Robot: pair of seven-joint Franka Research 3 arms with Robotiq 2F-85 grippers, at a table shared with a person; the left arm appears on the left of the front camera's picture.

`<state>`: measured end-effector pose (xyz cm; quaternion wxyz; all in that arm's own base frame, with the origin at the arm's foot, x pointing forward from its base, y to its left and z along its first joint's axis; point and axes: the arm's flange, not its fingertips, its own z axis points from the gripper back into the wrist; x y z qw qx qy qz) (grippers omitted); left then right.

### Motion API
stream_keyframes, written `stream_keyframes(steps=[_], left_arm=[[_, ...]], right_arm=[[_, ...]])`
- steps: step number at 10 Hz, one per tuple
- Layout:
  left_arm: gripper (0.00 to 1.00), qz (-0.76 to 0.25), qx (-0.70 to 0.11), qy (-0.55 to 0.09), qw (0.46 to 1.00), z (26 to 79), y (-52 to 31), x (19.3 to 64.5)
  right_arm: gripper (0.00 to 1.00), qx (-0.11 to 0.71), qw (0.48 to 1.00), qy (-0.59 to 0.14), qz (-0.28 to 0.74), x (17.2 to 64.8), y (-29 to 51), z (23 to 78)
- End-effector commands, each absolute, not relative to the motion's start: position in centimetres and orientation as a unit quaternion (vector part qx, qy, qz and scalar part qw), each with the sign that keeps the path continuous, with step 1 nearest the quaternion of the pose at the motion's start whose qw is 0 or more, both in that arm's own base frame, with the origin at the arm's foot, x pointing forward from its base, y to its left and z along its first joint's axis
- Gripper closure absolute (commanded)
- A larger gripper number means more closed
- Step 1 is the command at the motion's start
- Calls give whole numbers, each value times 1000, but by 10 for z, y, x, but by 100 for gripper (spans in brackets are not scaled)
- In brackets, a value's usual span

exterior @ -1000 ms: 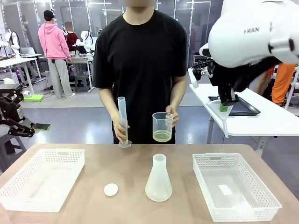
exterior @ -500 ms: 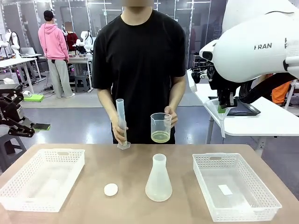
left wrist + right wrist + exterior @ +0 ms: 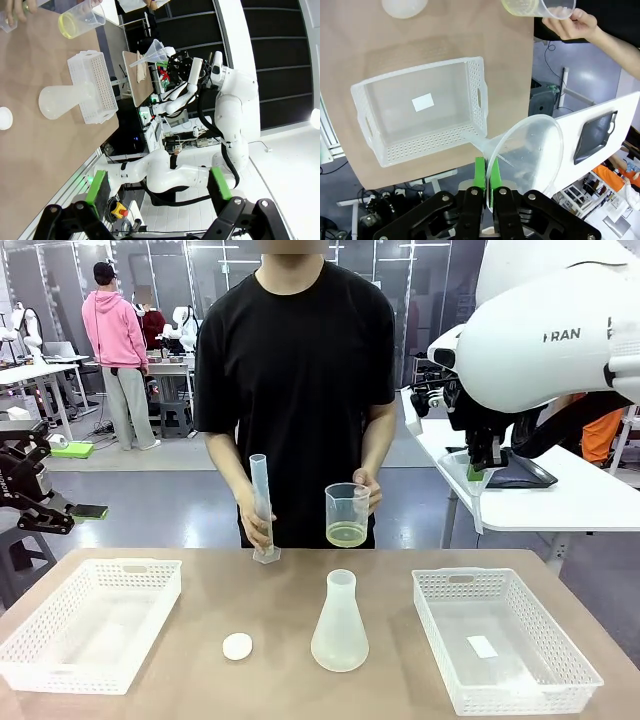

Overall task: Prepare the solutions needed for the experiment.
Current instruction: Pick up the Plastic Funnel and insert it into the Big flask.

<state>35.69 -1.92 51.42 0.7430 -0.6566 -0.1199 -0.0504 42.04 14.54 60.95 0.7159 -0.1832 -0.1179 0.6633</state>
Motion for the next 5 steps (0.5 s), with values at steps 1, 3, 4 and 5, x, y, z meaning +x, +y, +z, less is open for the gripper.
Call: stream_keyframes(steps=[1, 3, 4, 5], left_arm=[[0, -55, -663, -121, 737, 516, -20, 356], [0, -55, -663, -121, 737, 516, -20, 356], [0, -55, -663, -121, 737, 516, -20, 356], [0, -55, -663, -121, 737, 516, -20, 356]], right_arm=[[96, -181, 683, -143, 693, 420, 164, 606], [96, -176, 623, -183, 739, 414, 201, 604], [96, -169, 592, -197, 763, 409, 220, 605], [96, -157, 564, -216, 782, 403, 235, 606]])
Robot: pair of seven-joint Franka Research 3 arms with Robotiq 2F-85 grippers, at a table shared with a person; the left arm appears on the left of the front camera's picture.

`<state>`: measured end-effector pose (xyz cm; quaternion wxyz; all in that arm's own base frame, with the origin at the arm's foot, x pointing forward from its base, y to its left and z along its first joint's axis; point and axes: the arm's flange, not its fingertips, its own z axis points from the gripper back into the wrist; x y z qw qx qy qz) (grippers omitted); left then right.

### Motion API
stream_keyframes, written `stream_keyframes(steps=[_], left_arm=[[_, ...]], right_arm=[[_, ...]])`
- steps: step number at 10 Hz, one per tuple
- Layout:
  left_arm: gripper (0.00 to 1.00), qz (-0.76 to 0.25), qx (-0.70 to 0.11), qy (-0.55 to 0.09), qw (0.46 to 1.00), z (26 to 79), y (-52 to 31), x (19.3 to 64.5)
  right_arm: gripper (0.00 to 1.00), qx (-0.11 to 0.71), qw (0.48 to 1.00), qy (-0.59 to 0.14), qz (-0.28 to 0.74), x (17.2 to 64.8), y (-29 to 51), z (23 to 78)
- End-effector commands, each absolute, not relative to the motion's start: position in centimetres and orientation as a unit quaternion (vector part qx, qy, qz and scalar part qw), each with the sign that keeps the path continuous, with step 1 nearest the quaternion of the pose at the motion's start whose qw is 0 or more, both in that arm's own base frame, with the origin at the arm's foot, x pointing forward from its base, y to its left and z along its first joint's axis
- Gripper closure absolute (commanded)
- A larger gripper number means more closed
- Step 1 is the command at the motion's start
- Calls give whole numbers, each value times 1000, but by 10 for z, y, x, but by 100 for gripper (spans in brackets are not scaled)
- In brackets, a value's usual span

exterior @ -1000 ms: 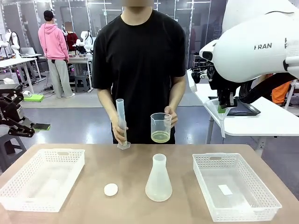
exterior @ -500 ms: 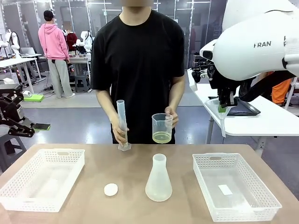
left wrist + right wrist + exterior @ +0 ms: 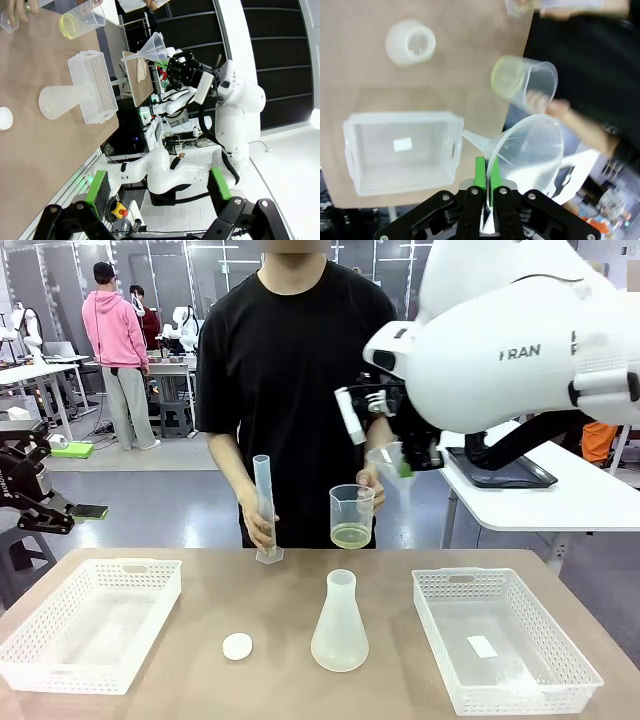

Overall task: Prepare the solutions needed for the experiment.
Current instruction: Pick up the Plastic Funnel and insert it into the Big flask.

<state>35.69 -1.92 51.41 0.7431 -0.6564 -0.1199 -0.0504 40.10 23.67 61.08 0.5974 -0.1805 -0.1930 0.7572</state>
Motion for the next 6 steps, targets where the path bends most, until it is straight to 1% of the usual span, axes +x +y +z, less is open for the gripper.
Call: stream_keyframes(steps=[1, 2, 3, 6], left_arm=[[0, -55, -663, -121, 737, 516, -20, 356], [0, -55, -663, -121, 737, 516, -20, 356], [0, -55, -663, -121, 737, 516, -20, 356], [0, -55, -663, -121, 737, 516, -20, 356]], right_arm=[[96, -152, 538, -222, 799, 397, 249, 607], [96, -138, 509, -248, 813, 389, 259, 609], [96, -122, 491, -261, 822, 379, 268, 611], [96, -119, 466, -269, 834, 357, 280, 613]])
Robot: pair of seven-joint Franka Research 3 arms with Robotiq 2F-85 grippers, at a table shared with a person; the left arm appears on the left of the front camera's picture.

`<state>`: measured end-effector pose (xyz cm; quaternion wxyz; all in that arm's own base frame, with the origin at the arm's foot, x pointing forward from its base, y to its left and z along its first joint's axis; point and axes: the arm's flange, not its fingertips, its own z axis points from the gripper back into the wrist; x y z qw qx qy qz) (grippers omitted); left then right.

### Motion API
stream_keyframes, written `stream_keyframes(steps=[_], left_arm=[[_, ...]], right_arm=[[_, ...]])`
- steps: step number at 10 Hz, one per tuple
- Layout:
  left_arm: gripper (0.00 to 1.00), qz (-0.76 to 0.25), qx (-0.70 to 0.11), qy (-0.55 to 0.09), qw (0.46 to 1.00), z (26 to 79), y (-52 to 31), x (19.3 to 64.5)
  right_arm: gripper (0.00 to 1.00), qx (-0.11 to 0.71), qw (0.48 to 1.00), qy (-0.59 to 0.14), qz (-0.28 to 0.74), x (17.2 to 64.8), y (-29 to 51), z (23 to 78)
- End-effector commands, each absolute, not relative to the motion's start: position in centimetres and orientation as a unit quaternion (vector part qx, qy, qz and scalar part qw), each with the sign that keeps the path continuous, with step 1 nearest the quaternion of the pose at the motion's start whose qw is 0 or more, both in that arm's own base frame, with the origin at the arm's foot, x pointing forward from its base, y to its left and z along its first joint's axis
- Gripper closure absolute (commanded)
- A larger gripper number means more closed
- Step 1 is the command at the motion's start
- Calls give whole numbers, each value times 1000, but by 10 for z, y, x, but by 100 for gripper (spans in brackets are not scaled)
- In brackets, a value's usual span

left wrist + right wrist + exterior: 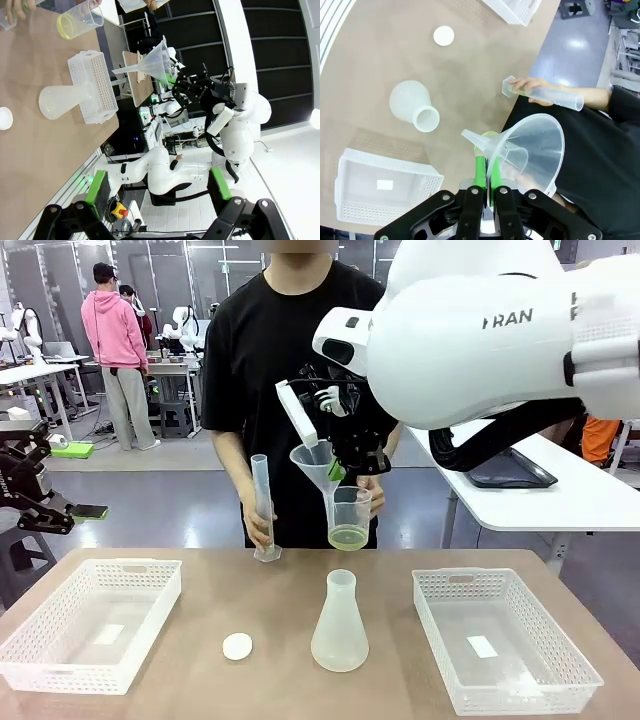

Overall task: Prepare the solutions needed for the experiment.
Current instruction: Pick up the Plastic Funnel and insert it into the Big flask.

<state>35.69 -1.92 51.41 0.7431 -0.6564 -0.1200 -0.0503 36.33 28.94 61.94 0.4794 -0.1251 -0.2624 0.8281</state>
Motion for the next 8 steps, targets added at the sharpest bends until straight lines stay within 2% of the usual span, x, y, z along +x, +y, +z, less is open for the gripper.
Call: stream_keyframes(steps=[1, 8], left_arm=[[0, -55, -663, -121, 737, 516, -20, 356], [0, -55, -663, -121, 737, 516, -20, 356]], right_arm=[[96, -126, 467, -263, 835, 352, 280, 611], [96, -102, 485, -262, 828, 351, 268, 581]])
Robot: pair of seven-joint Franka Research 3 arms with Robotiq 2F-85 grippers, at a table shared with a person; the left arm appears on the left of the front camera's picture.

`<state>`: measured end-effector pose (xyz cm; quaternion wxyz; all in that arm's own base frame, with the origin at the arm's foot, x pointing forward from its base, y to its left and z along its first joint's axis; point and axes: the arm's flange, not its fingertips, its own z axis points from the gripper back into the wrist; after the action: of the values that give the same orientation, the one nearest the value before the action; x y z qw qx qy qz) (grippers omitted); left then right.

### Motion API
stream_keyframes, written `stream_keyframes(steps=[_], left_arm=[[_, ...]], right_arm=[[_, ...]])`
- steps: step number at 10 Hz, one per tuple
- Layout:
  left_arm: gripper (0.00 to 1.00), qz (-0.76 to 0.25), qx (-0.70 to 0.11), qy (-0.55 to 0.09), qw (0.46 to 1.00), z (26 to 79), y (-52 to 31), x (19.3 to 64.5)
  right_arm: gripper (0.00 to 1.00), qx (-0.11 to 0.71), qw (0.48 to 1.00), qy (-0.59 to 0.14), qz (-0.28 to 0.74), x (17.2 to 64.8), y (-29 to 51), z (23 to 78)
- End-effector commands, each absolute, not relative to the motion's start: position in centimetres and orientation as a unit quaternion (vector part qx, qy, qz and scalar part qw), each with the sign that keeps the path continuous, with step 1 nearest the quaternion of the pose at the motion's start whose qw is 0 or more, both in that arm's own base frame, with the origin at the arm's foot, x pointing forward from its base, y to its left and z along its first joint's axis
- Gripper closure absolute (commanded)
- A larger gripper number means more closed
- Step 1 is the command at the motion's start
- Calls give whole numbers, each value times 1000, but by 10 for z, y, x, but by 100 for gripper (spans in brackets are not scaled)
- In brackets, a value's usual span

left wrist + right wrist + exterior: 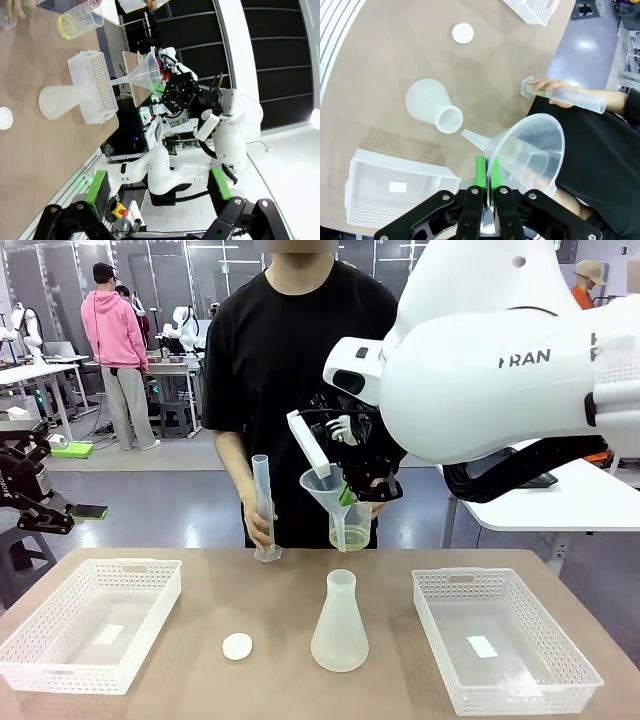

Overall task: Prepare the solutions needed for the experiment.
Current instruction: Pick up the Plastic Funnel and insert it into the Big flask.

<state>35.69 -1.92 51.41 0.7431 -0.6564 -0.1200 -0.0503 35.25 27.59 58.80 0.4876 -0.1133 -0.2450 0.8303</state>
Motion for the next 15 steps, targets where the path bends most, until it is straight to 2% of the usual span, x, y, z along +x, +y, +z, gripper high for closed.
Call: stream_keyframes(steps=[1, 15], left_arm=[[0, -55, -663, -121, 737, 516, -20, 356], [0, -55, -663, -121, 737, 516, -20, 356]], right_arm=[[96, -97, 487, -263, 827, 352, 266, 575], [96, -37, 504, -266, 821, 370, 261, 501]])
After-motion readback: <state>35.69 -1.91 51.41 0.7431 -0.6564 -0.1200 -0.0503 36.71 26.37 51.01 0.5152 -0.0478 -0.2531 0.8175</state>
